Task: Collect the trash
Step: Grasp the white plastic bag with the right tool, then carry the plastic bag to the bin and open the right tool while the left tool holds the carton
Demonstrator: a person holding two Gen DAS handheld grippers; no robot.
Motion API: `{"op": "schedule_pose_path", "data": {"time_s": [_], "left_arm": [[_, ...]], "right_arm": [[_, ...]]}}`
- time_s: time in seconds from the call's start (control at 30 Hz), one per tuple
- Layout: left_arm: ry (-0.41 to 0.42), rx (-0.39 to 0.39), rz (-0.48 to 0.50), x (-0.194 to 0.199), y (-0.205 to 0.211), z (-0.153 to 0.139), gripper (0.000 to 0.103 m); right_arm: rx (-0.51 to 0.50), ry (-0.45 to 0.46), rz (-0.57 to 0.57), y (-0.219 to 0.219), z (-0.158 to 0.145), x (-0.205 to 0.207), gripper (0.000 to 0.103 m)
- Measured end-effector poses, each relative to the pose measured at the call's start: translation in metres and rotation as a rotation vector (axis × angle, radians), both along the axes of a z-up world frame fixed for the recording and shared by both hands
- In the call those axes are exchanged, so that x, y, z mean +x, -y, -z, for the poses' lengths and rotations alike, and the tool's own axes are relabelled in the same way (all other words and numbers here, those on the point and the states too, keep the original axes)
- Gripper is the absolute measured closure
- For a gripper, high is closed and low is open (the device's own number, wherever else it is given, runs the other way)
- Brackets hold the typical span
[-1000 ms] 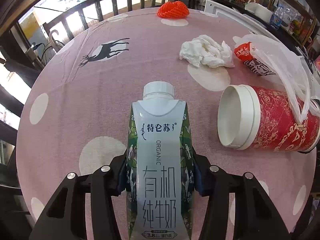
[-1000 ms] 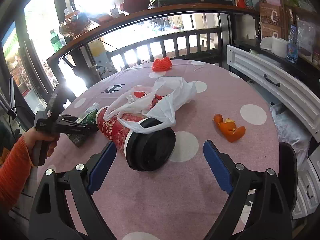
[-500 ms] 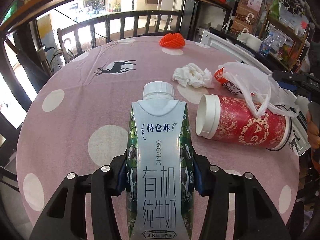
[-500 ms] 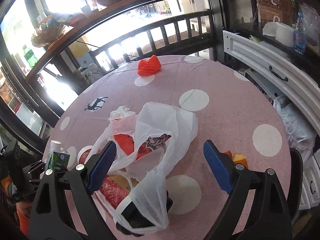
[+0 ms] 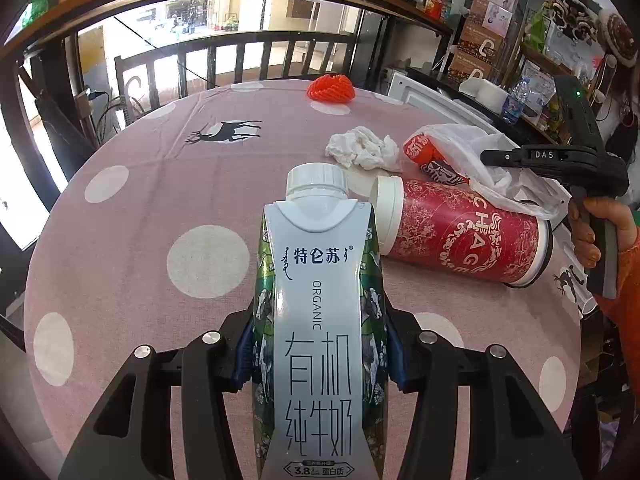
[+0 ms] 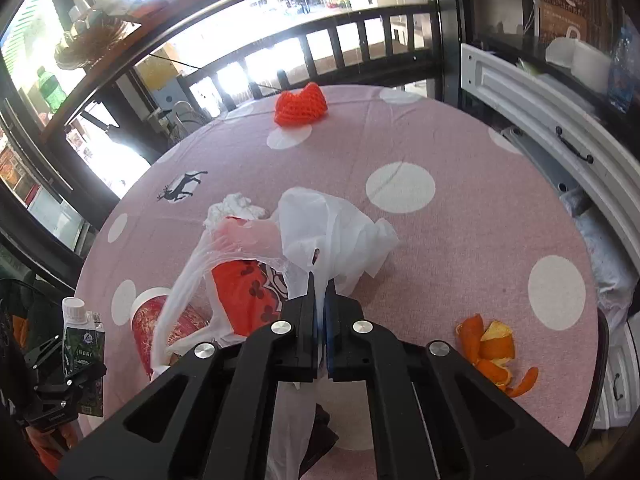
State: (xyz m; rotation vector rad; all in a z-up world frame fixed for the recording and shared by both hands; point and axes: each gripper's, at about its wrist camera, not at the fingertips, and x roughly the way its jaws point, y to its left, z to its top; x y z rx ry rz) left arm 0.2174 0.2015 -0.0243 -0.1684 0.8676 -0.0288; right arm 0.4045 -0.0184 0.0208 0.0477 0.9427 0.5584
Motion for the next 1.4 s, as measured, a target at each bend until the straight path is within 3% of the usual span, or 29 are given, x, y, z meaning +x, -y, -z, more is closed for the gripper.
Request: {"op": "schedule_pose_path", "data": {"time_s": [0.27, 0.57, 0.73, 1.07, 1.27, 1.4], "left_arm": [[0.041, -0.026, 0.046, -0.010, 0.027, -0.011, 0.053], [0.091, -0.036, 0.206, -0.018, 0.092, -0.029, 0.053], [0.108, -0.050, 0.318, -0.021, 0.136, -0.039, 0.053], [0.127, -0.079, 0.505, -0.011, 0.231, -0.042, 0.052], [0.098, -0.104, 0.572, -0.003, 0.278, -0.032, 0.052], [0.069, -0.102, 0.602, -0.002, 0.304, -0.023, 0.052]], "right_arm": [[0.066, 0.141, 0.044, 0.040, -0.047, -0.024, 0.100], [0.135, 0.221, 0.159, 0.141, -0.078, -0.067, 0.100], [0.114, 0.250, 0.231, 0.194, -0.078, -0.092, 0.100], [-0.014, 0.227, 0.414, 0.283, -0.026, -0.119, 0.100], [-0.111, 0.164, 0.490, 0.315, 0.033, -0.119, 0.100], [-0.121, 0.100, 0.508, 0.328, 0.074, -0.111, 0.100]]}}
